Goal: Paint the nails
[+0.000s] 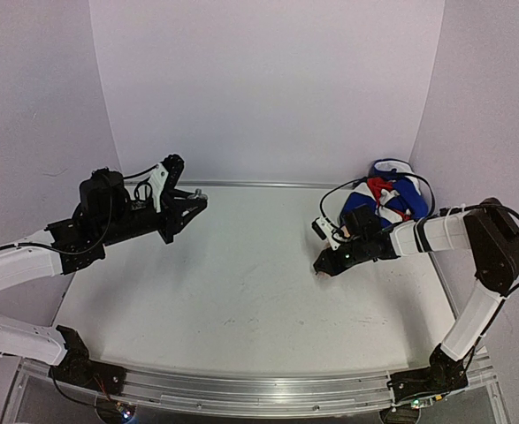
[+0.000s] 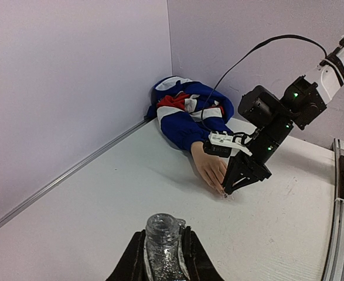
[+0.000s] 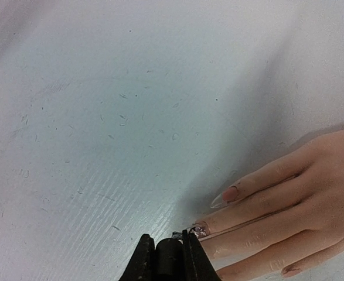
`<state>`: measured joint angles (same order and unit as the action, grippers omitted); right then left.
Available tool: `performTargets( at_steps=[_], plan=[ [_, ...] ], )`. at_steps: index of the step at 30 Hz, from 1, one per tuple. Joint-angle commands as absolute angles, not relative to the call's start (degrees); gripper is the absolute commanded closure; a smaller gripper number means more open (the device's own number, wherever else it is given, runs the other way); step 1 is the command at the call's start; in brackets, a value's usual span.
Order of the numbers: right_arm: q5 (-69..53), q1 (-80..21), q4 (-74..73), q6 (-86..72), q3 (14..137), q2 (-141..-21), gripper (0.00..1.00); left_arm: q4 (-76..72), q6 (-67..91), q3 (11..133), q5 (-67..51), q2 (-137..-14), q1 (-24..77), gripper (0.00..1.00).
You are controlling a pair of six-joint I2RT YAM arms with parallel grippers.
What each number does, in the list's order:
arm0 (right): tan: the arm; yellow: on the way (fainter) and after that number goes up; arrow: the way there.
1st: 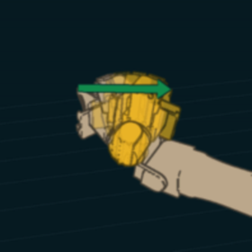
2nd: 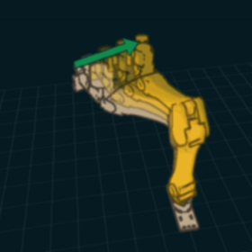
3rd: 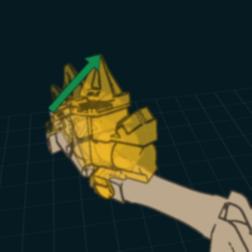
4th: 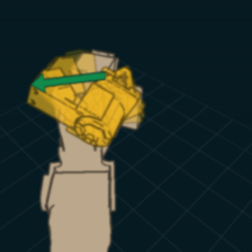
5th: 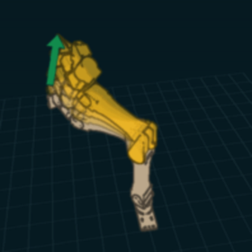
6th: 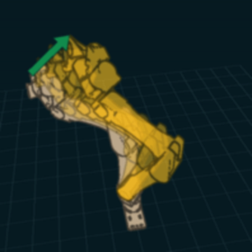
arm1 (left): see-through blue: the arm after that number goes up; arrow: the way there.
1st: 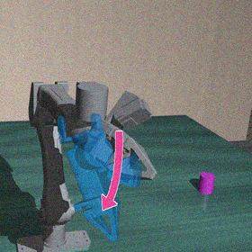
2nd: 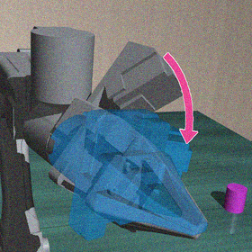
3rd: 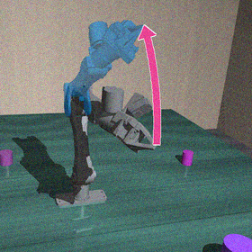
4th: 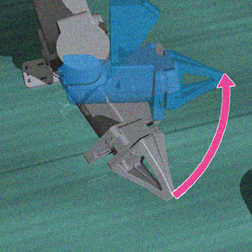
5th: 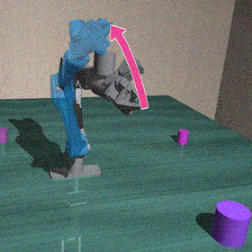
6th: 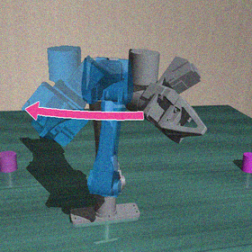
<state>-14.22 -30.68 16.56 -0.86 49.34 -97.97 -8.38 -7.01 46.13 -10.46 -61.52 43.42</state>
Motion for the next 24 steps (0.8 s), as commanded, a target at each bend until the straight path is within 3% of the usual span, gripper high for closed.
performTargets(
  at_steps=[1,24],
  plan=[
    [-16.5,-30.9,15.6,-0.7,50.1,-96.8,1.00,-9.9,-6.4,48.7,-11.2,-60.3,43.2,1.00],
    [-9.2,-30.9,16.9,-1.4,50.1,-95.8,1.00,-9.9,-6.4,48.9,-11.1,-60.8,43.1,1.00]
  ],
)
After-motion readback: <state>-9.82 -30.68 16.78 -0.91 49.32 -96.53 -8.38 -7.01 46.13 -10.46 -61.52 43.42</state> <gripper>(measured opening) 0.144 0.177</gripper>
